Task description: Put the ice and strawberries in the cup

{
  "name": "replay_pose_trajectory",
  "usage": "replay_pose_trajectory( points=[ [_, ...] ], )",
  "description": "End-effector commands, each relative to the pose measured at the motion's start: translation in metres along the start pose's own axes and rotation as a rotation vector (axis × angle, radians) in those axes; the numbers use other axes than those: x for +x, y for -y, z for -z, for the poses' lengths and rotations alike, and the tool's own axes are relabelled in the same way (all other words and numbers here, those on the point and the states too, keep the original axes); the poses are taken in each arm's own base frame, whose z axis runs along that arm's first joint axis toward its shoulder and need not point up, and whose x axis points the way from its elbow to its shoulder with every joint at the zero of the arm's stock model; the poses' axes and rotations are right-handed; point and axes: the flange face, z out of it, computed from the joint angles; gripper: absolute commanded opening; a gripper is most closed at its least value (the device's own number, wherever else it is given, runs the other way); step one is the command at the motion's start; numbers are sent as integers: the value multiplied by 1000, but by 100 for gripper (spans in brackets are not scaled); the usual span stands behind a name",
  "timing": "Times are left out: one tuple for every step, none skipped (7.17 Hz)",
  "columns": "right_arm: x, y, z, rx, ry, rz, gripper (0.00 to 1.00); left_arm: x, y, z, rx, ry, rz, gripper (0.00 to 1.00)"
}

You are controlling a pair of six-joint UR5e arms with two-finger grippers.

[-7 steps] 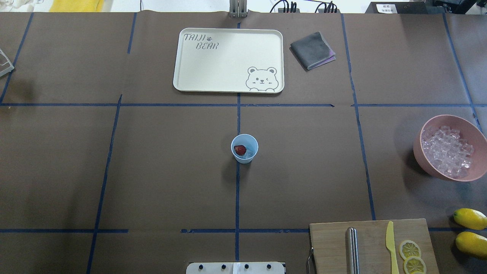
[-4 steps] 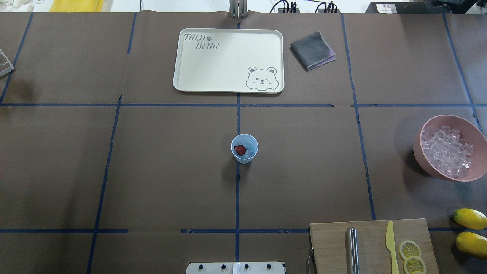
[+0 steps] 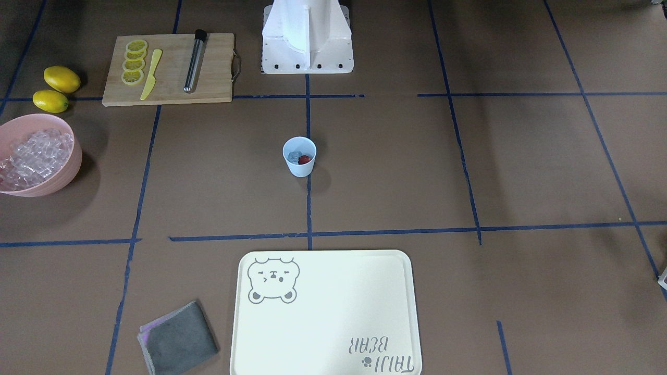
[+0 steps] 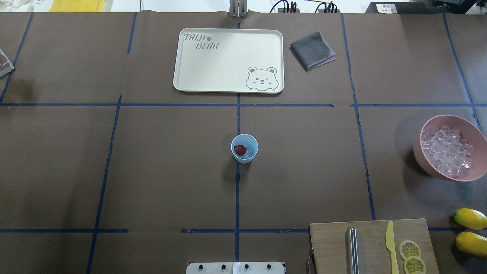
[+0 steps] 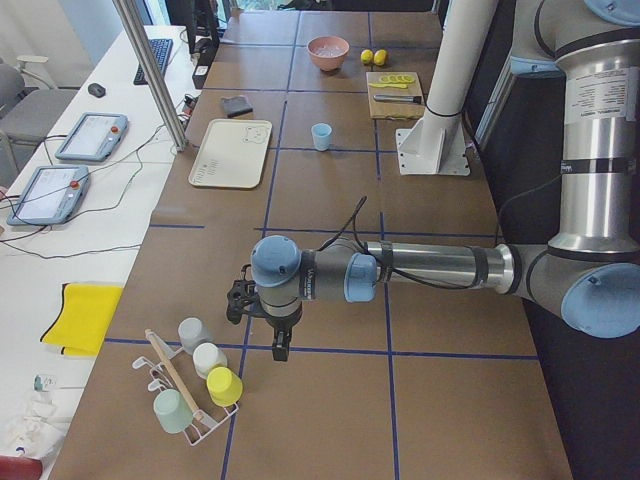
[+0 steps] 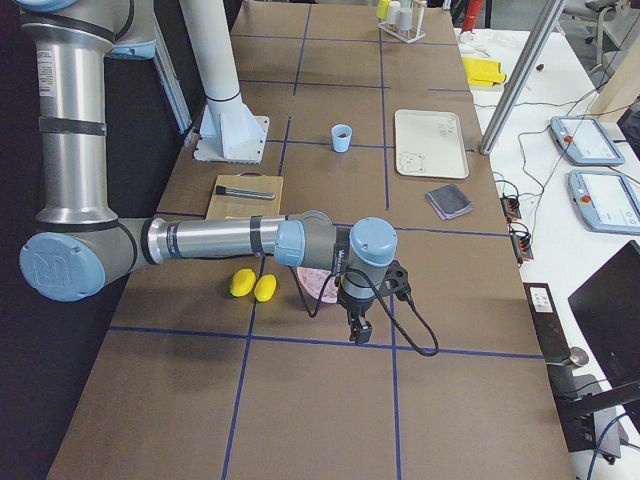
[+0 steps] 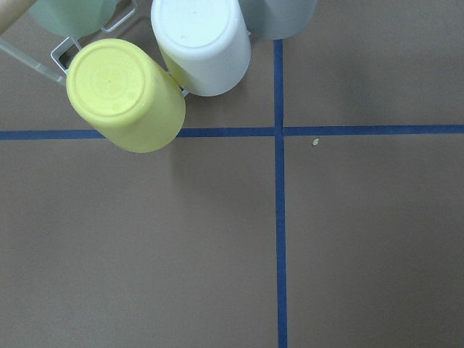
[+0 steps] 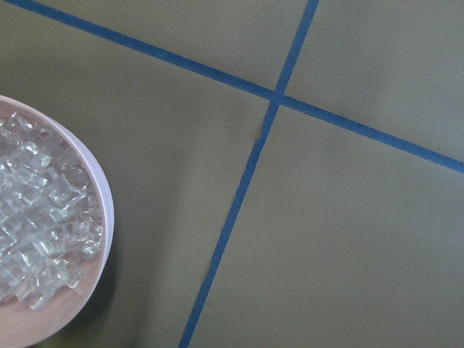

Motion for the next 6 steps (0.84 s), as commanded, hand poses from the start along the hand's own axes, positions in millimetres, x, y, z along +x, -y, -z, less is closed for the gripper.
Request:
replay_pose_trajectory(
  points=[
    [-1,1,-1,4,13,-2,100,3,-1,0,-37,-39,24,100],
    [-1,1,-1,5,15,-2,100,2,-2,-1,-39,-39,26,100],
    [-1,1,-1,5,15,-1,100,1,-3,-2,-41,-39,26,100],
    [2,0,-4,-1,17,-6,100,2,-3,-2,-40,-39,25,100],
    [2,0,-4,1,25,-8,99,2,0,-2,-41,-32,21,100],
    [1,1,-4,3,29,-9,100,4,1,1,-35,-31,14,100]
  ],
)
